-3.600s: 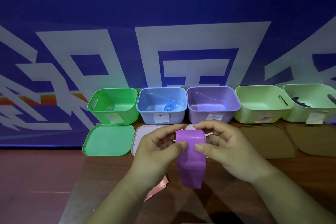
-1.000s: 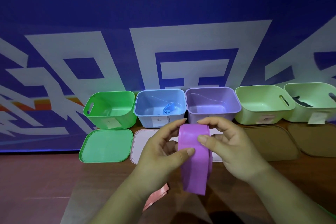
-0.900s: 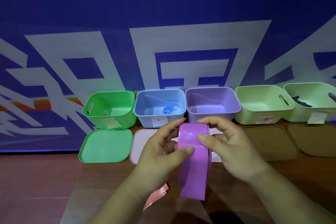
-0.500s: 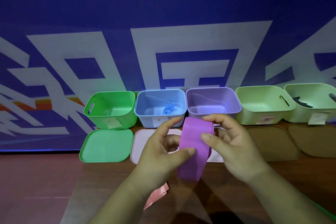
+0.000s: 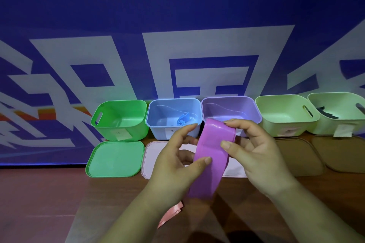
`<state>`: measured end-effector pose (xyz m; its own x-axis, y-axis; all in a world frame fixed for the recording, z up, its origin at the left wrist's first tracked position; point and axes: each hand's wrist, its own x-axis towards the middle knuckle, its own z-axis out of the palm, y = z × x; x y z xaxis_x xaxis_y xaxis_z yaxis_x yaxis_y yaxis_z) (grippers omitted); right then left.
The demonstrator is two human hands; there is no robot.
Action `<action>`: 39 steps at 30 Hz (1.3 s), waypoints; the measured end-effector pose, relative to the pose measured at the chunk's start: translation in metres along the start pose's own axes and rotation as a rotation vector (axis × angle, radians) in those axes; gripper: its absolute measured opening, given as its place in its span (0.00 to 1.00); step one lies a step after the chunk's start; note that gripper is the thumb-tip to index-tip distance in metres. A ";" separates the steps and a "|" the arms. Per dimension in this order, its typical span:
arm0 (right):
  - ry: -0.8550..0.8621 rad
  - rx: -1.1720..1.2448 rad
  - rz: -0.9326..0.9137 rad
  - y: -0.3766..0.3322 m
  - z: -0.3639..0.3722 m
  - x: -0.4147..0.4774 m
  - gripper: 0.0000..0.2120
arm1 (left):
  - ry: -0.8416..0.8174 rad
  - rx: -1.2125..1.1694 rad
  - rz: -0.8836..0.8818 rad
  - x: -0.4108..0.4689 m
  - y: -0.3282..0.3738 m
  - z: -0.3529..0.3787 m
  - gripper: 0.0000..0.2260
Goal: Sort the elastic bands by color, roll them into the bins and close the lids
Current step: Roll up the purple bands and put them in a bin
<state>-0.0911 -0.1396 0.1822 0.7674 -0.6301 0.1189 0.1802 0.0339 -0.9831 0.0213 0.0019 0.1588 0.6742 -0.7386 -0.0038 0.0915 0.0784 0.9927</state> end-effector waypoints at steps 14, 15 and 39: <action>-0.099 -0.006 0.119 0.003 -0.003 0.001 0.15 | -0.107 0.143 0.118 0.005 0.011 -0.006 0.21; -0.104 -0.010 0.122 0.004 -0.003 0.001 0.15 | -0.100 0.127 0.120 0.005 0.011 -0.006 0.20; -0.208 -0.055 0.107 0.003 -0.005 0.000 0.15 | -0.033 0.004 0.016 0.006 0.014 0.002 0.11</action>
<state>-0.0936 -0.1429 0.1781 0.8914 -0.4520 0.0341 0.0614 0.0460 -0.9971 0.0249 -0.0029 0.1734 0.6511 -0.7588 0.0160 0.0777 0.0875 0.9931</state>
